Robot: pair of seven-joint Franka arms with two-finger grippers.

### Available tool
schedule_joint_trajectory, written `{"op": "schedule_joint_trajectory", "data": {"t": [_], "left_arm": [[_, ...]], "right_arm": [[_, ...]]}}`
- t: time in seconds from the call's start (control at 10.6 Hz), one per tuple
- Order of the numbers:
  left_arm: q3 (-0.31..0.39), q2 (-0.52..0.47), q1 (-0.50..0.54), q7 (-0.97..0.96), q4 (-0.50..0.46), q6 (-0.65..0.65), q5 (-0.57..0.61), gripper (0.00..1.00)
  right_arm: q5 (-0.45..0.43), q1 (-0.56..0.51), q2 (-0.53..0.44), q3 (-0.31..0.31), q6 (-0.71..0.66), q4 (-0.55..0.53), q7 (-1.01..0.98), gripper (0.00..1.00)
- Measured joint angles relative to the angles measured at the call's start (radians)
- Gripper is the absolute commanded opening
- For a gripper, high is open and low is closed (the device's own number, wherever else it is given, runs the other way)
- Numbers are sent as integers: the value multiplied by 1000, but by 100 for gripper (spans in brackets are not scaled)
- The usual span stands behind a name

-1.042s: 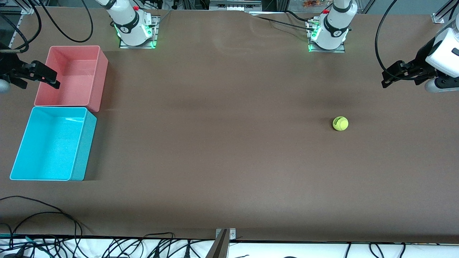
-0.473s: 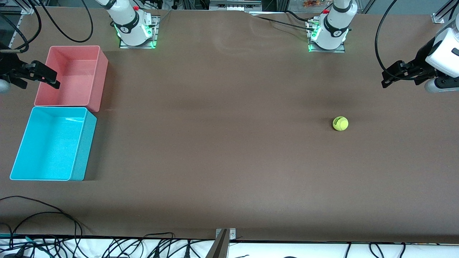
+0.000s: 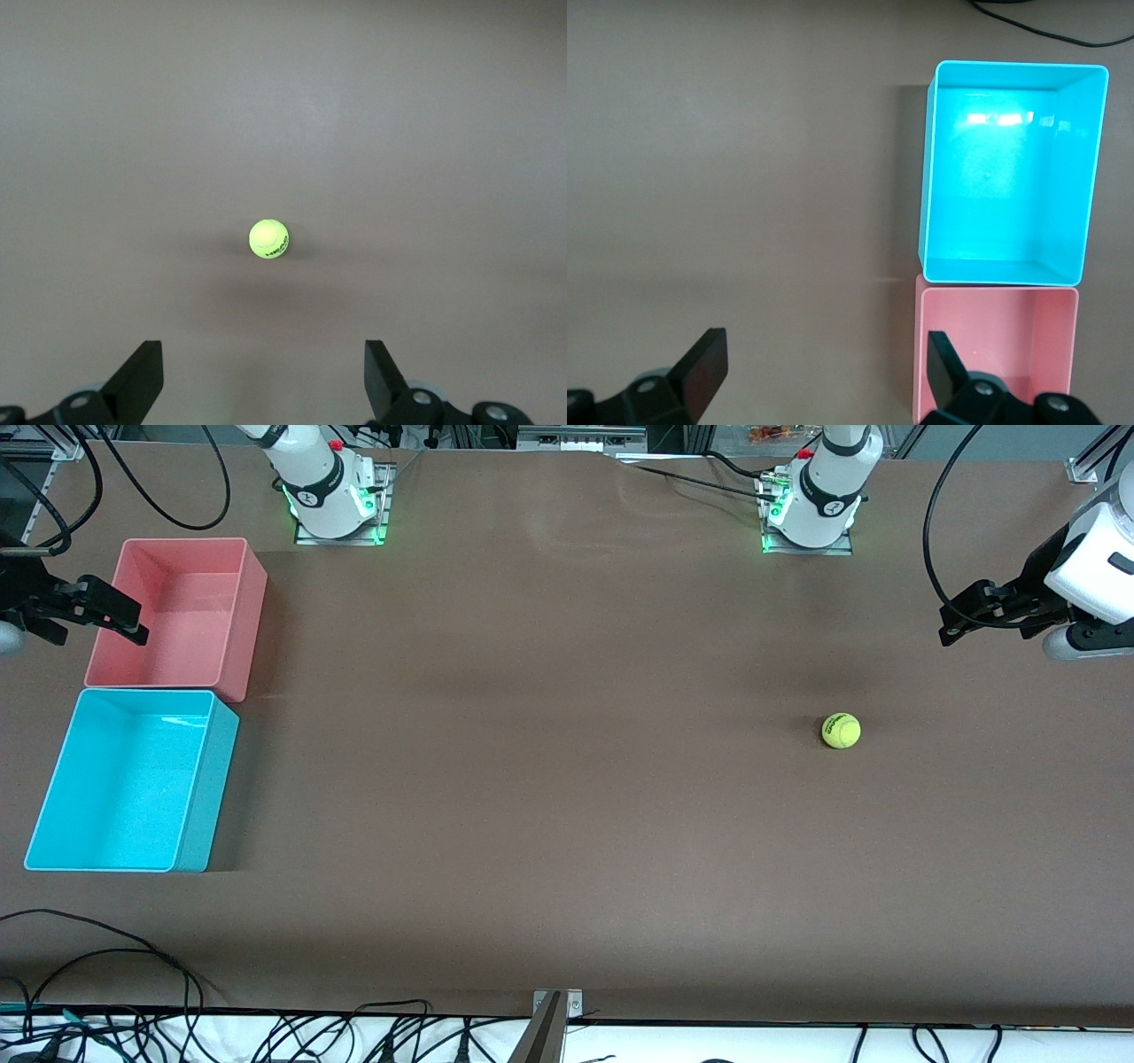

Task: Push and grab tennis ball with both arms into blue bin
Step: 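Move the left gripper toward the tennis ball and lower it beside it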

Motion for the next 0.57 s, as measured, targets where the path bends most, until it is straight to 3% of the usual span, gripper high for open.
{"op": "schedule_joint_trajectory", "data": {"t": [0.38, 0.57], "left_arm": [[1, 9, 2, 0, -17, 12, 0, 100], [2, 5, 10, 0, -83, 114, 0, 100]], "right_arm": [[0, -3, 0, -6, 2, 0, 0, 100], [0, -3, 0, -6, 4, 0, 0, 100]]}}
